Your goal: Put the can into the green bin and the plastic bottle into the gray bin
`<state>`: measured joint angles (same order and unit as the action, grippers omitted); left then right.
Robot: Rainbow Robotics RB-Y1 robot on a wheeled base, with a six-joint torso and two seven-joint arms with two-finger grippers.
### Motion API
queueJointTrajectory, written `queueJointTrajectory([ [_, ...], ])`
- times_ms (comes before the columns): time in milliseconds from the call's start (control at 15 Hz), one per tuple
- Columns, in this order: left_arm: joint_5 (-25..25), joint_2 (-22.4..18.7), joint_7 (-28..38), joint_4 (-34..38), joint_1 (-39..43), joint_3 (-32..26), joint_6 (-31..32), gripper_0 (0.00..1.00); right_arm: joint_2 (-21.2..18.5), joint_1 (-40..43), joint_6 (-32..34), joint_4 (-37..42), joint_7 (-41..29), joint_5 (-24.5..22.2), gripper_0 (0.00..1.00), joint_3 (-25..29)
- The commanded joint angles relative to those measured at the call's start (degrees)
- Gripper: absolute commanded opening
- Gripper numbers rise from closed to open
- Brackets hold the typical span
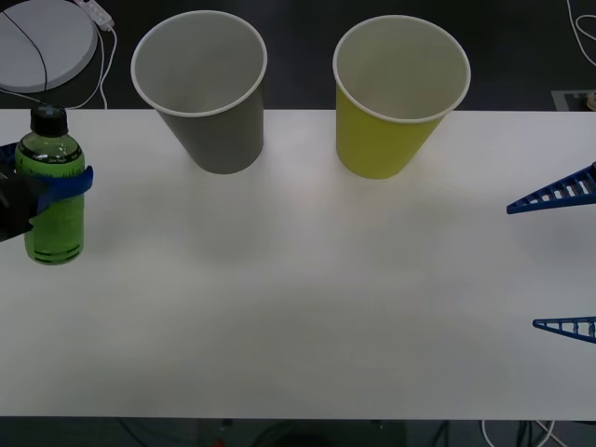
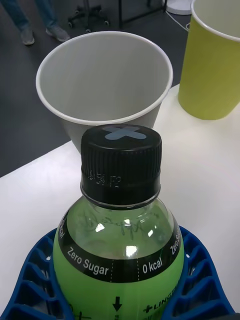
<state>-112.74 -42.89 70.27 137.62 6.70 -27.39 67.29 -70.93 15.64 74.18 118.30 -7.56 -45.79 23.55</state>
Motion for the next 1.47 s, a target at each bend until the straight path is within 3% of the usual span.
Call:
queueJointTrajectory([
  [67, 0.42, -1.05, 0.05, -2.36, -3.88, -0.2, 3.72, 0.0, 0.0, 0.0, 0.0, 0.0, 0.0, 0.0, 1.0, 0.0],
  [333, 1.82, -3.07, 0.05, -6.93, -7.66, 0.85, 4.86, 0.0, 0.0, 0.0, 0.0, 0.0, 0.0, 0.0, 1.0, 0.0],
  [933, 4.9, -8.79, 2.16, -15.19, -21.02, 2.52, 21.12, 0.0, 0.0, 0.0, 0.0, 0.0, 0.0, 0.0, 1.0, 0.0],
  [1467, 4.37, -10.28, 1.45, -24.33, -31.66, 9.38, 22.35, 0.0, 0.0, 0.0, 0.0, 0.0, 0.0, 0.0, 1.0, 0.0],
])
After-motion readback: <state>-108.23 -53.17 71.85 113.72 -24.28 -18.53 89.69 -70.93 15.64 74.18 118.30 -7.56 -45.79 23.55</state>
